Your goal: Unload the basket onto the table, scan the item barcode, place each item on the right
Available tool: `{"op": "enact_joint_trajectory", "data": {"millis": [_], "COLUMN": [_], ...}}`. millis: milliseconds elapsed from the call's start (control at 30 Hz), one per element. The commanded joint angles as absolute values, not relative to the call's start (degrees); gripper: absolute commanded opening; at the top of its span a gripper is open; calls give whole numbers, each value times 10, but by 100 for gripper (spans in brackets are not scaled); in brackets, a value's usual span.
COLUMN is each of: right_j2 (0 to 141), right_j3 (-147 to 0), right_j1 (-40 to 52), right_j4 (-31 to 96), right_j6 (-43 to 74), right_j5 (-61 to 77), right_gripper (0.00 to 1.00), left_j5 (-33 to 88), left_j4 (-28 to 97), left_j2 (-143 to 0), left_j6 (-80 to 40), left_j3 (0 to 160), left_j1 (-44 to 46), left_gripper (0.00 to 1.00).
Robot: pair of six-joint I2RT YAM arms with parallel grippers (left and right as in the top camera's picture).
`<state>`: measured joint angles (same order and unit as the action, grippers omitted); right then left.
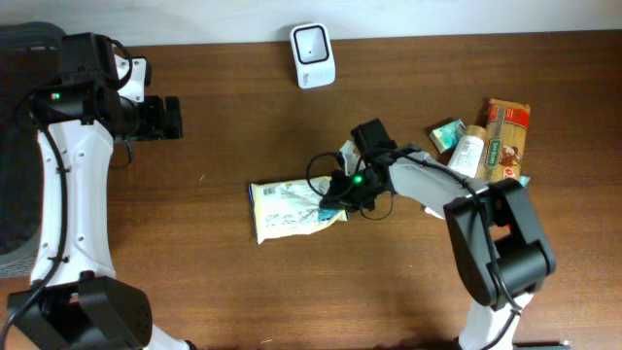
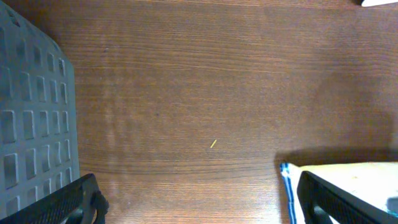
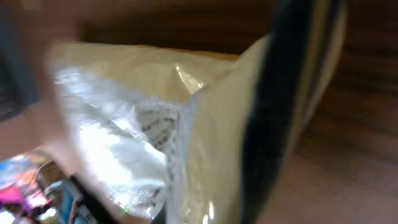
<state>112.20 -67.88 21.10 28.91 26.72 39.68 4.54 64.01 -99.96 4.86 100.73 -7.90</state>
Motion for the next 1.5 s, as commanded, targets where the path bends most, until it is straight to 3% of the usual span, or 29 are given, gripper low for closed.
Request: {"op": "enact_joint_trajectory", "data": {"millis": [0, 200, 400, 567, 733, 800, 967, 1100, 1200, 1467], "right_j2": [997, 839, 809, 851, 1009, 1062, 1165, 1261, 1311, 1332], "right_j3": [-717, -717, -727, -914, -1176, -1206, -1206, -1206, -1206, -1205], "right_j1": [167, 89, 83, 97, 183, 210, 245, 263, 278, 281], "right_j4": [287, 321, 327, 497, 624, 582, 400, 183, 95, 75], "right_j6": [242, 240, 229, 147, 65, 35, -117, -345, -458, -472], "right_j5": [505, 550, 548, 401, 110, -48, -276, -339, -371, -397], "right_gripper": [4, 4, 4, 4, 4, 4, 4, 4, 4, 4], "left_j5": [51, 51, 51, 51, 52, 51, 52, 52, 51, 52], "left_j4": [640, 640, 640, 640, 640, 640, 640, 640, 640, 640], "left_j2": [-994, -994, -994, -994, -994, -994, -994, -994, -994, -994], "left_j6": [43, 43, 43, 43, 43, 43, 43, 43, 43, 43], "left_j3": [1012, 1012, 1012, 1012, 1012, 1012, 1012, 1012, 1012, 1012], "left_j1": [-80, -80, -80, -80, -80, -80, -80, -80, -80, -80], "left_gripper": [99, 99, 99, 99, 99, 99, 99, 99, 99, 99]}}
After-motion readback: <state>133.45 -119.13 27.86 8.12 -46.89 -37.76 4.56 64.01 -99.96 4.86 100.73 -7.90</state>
